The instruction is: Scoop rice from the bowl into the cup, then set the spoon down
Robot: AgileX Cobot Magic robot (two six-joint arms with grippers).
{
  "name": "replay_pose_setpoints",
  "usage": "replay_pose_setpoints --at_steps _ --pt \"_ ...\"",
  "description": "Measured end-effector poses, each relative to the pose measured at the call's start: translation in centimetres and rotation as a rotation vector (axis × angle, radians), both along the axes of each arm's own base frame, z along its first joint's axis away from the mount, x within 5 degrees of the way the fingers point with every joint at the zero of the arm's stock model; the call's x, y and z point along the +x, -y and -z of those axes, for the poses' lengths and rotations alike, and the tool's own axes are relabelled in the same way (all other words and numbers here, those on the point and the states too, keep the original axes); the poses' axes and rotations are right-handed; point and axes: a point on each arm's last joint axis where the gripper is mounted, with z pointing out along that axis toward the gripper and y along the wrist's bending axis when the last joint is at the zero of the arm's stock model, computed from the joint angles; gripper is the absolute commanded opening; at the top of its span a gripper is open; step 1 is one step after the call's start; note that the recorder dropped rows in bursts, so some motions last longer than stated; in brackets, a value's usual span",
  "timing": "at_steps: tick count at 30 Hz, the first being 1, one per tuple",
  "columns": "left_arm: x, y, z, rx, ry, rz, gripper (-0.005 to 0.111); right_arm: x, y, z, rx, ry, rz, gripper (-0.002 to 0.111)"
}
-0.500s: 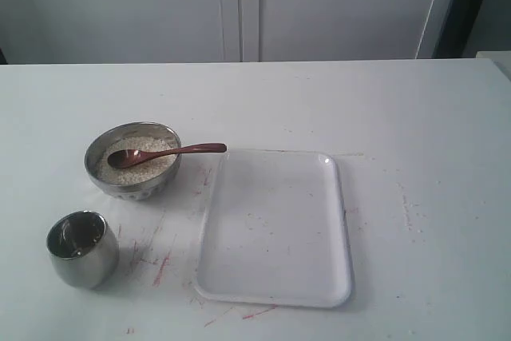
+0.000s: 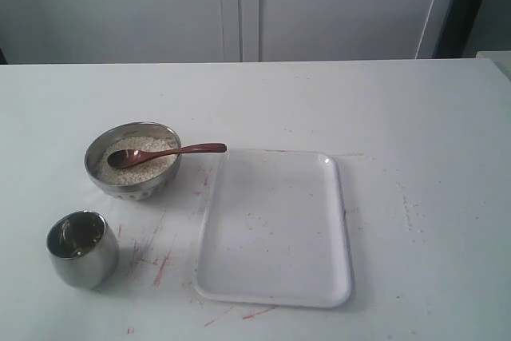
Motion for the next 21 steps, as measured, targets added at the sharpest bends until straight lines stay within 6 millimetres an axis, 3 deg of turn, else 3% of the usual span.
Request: replay_pose_setpoints --at_steps 16,21 --pt "0.00 0.00 0.00 0.000 0.000 0.000 0.014 0.01 0.00 -0.02 0.000 0.002 0.000 0.000" --pt "0.00 0.00 0.00 0.000 0.000 0.000 0.014 0.17 0.04 -0.70 -0.013 0.079 0.001 0.000"
